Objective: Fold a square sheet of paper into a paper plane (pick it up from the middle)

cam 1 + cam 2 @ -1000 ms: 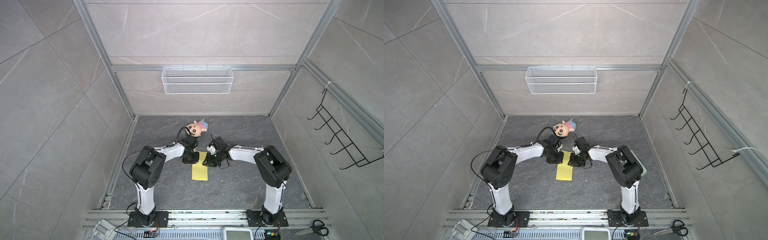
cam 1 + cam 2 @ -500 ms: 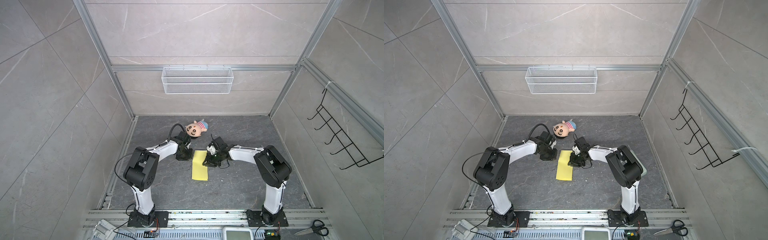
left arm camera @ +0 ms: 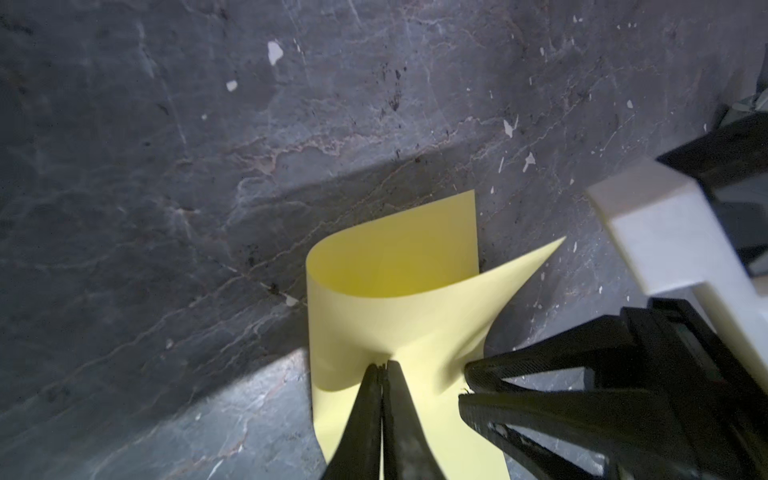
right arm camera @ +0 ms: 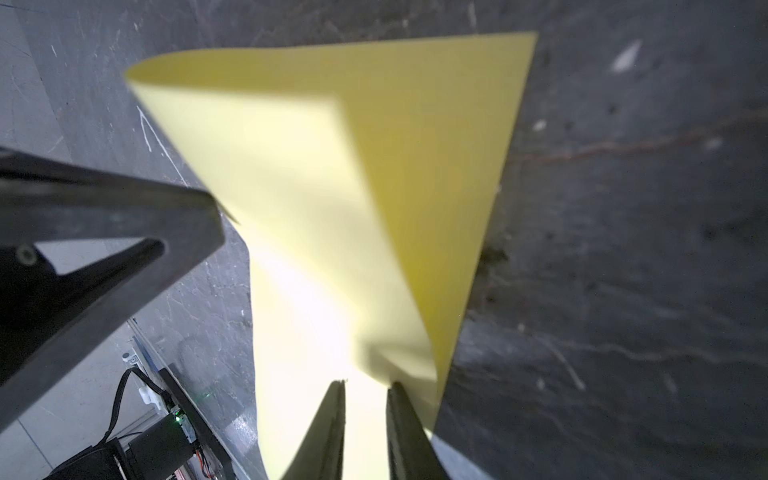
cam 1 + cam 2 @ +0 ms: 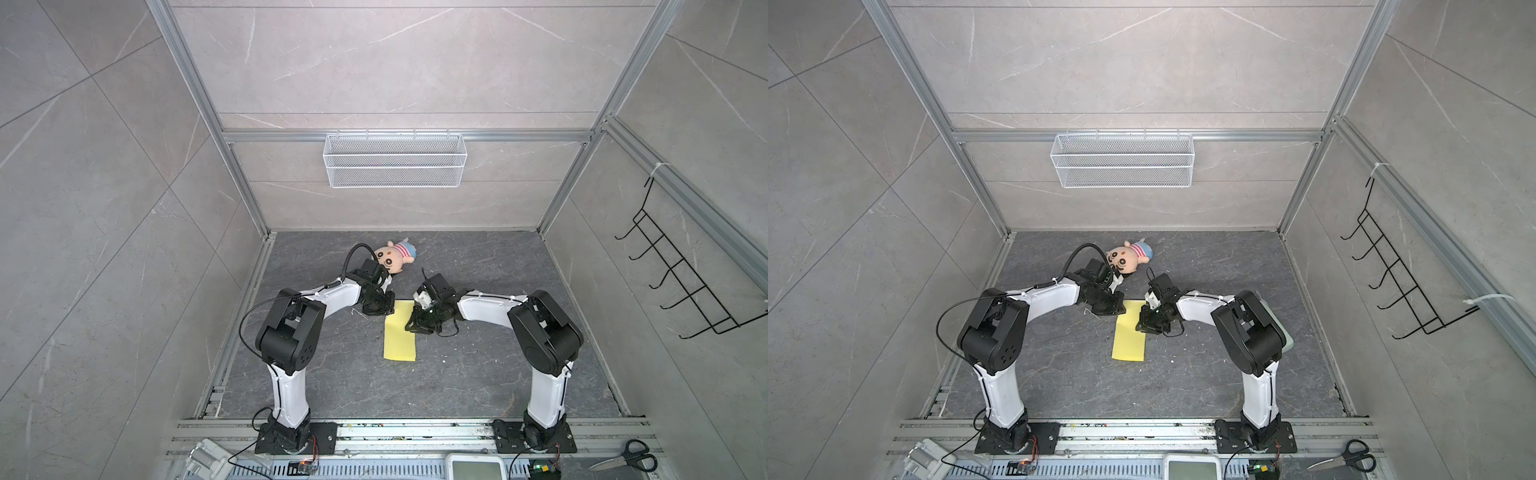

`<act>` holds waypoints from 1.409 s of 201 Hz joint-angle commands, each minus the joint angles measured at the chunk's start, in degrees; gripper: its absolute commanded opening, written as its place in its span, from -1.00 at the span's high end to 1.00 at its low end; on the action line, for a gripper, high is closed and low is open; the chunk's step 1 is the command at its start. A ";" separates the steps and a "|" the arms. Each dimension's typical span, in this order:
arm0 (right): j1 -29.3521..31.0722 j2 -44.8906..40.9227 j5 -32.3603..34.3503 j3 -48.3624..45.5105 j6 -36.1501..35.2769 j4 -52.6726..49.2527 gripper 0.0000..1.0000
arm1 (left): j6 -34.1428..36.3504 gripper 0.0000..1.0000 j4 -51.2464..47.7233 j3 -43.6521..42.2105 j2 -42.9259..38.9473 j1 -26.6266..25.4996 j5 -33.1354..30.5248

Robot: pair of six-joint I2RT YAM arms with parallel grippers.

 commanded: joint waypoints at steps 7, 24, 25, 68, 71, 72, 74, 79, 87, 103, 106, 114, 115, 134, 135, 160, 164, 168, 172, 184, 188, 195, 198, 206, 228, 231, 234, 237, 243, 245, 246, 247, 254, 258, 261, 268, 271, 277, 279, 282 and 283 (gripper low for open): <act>-0.03 7.24 13.90 -4.39 -0.51 -6.41 0.53 | 2.48 0.84 -1.28 2.34 1.72 -0.08 -5.04; 0.01 7.25 13.81 -4.52 -0.51 -6.32 0.53 | 3.83 0.85 -2.66 2.64 2.38 -0.05 -7.28; -0.05 7.25 13.81 -4.52 -0.48 -6.29 0.53 | 3.87 0.85 -2.75 2.62 2.39 -0.04 -7.39; -0.03 6.53 13.62 -4.96 -0.42 -5.70 0.53 | 5.21 0.85 -3.10 1.77 3.08 -0.06 -7.64; -0.01 6.58 13.57 -4.96 -0.44 -5.57 0.53 | 5.20 0.85 -3.07 1.69 3.09 -0.05 -7.72; -0.02 6.60 13.56 -4.96 -0.40 -5.56 0.53 | 5.17 0.85 -3.08 1.62 3.09 -0.08 -7.74; -0.03 6.62 13.55 -4.96 -0.37 -5.56 0.53 | 5.08 0.85 -3.03 1.57 3.14 -0.09 -7.83; -0.07 6.71 13.51 -5.01 -0.29 -5.47 0.53 | 5.05 0.85 -3.01 1.47 3.14 -0.07 -8.16; -0.03 6.80 13.55 -5.03 -0.36 -5.47 0.53 | 5.05 0.85 -2.99 1.22 3.10 -0.05 -8.76; -0.03 6.89 13.77 -5.19 -0.37 -5.55 0.53 | 5.34 0.85 -3.26 0.98 2.63 0.13 -10.53; 0.02 6.87 13.86 -5.22 -0.42 -5.65 0.53 | 5.38 0.85 -3.39 1.02 2.54 0.20 -10.77; -0.04 6.86 13.95 -5.22 -0.51 -5.75 0.53 | 5.55 0.85 -3.64 1.10 2.13 0.44 -11.64; 0.01 6.83 13.92 -5.22 -0.48 -5.74 0.53 | 5.52 0.85 -3.67 1.11 2.04 0.47 -11.77; -0.03 6.80 14.08 -5.16 -0.62 -5.93 0.53 | 5.97 0.85 -4.95 1.93 0.25 0.84 -12.34; -0.03 6.80 14.08 -5.19 -0.67 -5.92 0.53 | 5.99 0.85 -4.99 2.01 0.14 0.84 -12.34; -0.03 6.71 14.17 -5.23 -0.63 -5.96 0.53 | 4.60 0.84 -3.36 1.77 -3.76 0.75 -7.06; -0.03 6.71 14.17 -5.22 -0.69 -5.92 0.53 | 4.17 0.84 -2.58 1.51 -4.27 0.70 -6.12; -0.03 6.78 14.15 -5.21 -0.62 -5.99 0.53 | 3.53 0.84 -1.70 1.18 -4.66 0.64 -5.20; -0.03 6.80 14.16 -5.20 -0.57 -5.83 0.53 | 2.88 0.84 -0.79 0.89 -5.00 0.62 -4.28; -0.03 6.80 14.17 -5.22 -0.53 -5.84 0.53 | 1.29 0.84 1.82 0.04 -5.45 0.59 -2.44; -0.01 6.80 14.17 -5.23 -0.49 -5.83 0.53 | 0.83 0.84 2.69 -0.27 -5.51 0.60 -2.19; -0.03 6.88 14.13 -5.29 -0.51 -5.82 0.53 | 0.12 0.84 4.24 -0.68 -5.23 0.62 -1.93; -0.03 6.89 14.15 -5.22 -0.53 -5.82 0.53 | -0.06 0.84 4.70 -0.75 -5.03 0.62 -1.79; -0.03 6.94 14.17 -5.21 -0.50 -5.79 0.53 | -0.55 0.84 5.12 -0.38 -4.17 0.59 -1.77; -0.03 7.09 14.00 -5.31 -0.50 -5.72 0.53 | -1.08 0.84 5.12 1.30 -1.45 0.59 -2.35; -0.03 7.07 13.99 -5.32 -0.51 -5.72 0.53 | -1.11 0.84 5.02 1.61 -1.08 0.60 -2.51; -0.03 7.06 13.95 -5.32 -0.51 -5.69 0.53 | -1.15 0.84 4.93 1.88 -0.77 0.62 -2.72; -0.05 7.06 13.94 -5.36 -0.51 -5.65 0.53 | -1.07 0.85 4.74 2.17 -0.43 0.65 -2.90; -0.03 6.98 13.99 -5.37 -0.47 -5.66 0.53 | -0.97 0.84 4.50 2.55 0.19 0.61 -3.32; -0.07 6.98 13.97 -5.33 -0.45 -5.67 0.53 | -0.94 0.85 4.36 2.81 0.37 0.61 -3.49; -0.05 6.98 13.93 -5.32 -0.45 -5.66 0.53 | -0.94 0.85 4.33 2.93 0.42 0.60 -3.61; -0.04 6.98 13.96 -5.36 -0.49 -5.69 0.53 | -0.93 0.85 4.26 2.99 0.48 0.59 -3.71; -0.03 6.93 13.97 -5.47 -0.50 -5.72 0.53 | -0.64 0.85 3.81 3.50 1.10 0.62 -4.12; -0.03 6.89 13.99 -5.42 -0.47 -5.71 0.53 | -0.47 0.85 3.65 3.77 1.44 0.60 -4.29; -0.02 6.89 13.95 -5.48 -0.46 -5.65 0.53 | -0.36 0.85 3.44 3.95 1.68 0.61 -4.38; -0.04 6.89 13.98 -5.48 -0.52 -5.58 0.53 | -0.06 0.85 3.16 4.21 2.15 0.60 -4.67; -0.03 6.89 13.97 -5.47 -0.52 -5.57 0.53 | 0.09 0.85 2.96 4.35 2.35 0.61 -4.82; -0.03 6.89 13.97 -5.42 -0.53 -5.56 0.53 | 0.28 0.85 2.69 4.48 2.67 0.61 -5.16; 0.01 6.89 13.96 -5.47 -0.54 -5.56 0.53 | 0.41 0.85 2.59 4.53 2.77 0.64 -5.27; -0.02 6.89 13.99 -5.44 -0.54 -5.56 0.53 | 0.51 0.85 2.37 4.58 2.96 0.59 -5.43; -0.03 6.89 13.99 -5.47 -0.49 -5.56 0.53 | 0.58 0.85 2.36 4.56 3.03 0.59 -5.50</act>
